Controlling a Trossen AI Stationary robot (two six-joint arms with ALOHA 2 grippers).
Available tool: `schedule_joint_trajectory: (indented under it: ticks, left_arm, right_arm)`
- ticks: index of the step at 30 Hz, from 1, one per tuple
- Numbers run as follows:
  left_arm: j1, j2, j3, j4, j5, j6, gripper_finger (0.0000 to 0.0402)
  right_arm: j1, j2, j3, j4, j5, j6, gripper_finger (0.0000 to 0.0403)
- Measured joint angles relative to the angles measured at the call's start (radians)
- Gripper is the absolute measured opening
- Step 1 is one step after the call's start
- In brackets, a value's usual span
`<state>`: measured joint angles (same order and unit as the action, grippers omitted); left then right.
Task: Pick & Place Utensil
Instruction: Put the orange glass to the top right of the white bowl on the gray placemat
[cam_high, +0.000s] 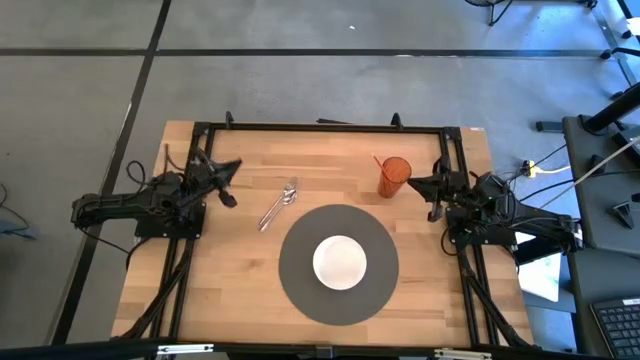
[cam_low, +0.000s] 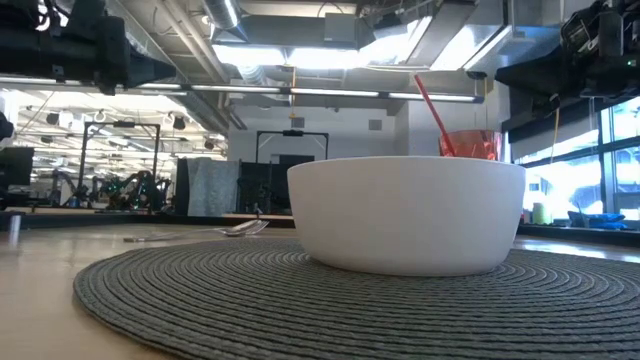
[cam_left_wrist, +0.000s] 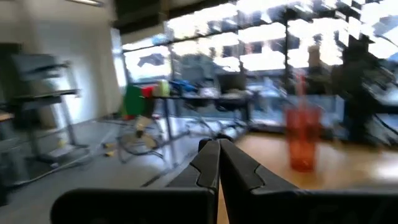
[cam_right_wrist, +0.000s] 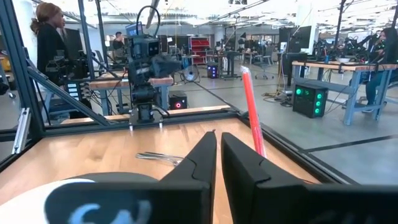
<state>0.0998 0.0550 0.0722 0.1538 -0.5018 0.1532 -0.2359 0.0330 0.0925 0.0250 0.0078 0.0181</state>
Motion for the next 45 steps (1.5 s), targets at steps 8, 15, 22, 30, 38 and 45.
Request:
schedule_joint_trajectory:
  ticks: [8, 15, 22, 30, 38, 45]
  left_arm:
    - [0.0, 0.0, 0.0, -0.032, 0.142, 0.032, 0.0003]
    - [0.0, 0.0, 0.0, -0.034, 0.145, 0.017, 0.0003]
    - [0.0, 0.0, 0.0, -0.015, 0.052, 0.017, 0.0002]
    - [0.0, 0.0, 0.0, -0.007, 0.04, 0.022, 0.0002]
    - [0.0, 0.0, 0.0, 0.008, 0.01, 0.033, 0.0005]
    - [0.0, 0.0, 0.0, 0.008, -0.005, 0.033, 0.0005]
  right_arm:
    - [0.0, 0.0, 0.0, 0.001, 0.0, 0.004, 0.0027]
    - [0.0, 0.0, 0.0, 0.0, 0.0, 0.0, 0.0027]
    - [0.0, 0.0, 0.0, 0.0, 0.0, 0.0, 0.0027]
    - [0.0, 0.001, 0.0, -0.011, -0.03, -0.015, 0.0027]
    - [0.0, 0.05, 0.001, 0.067, -0.064, -0.047, 0.0027]
    - [0.0, 0.138, 0.083, 0.122, -0.096, -0.053, 0.0046]
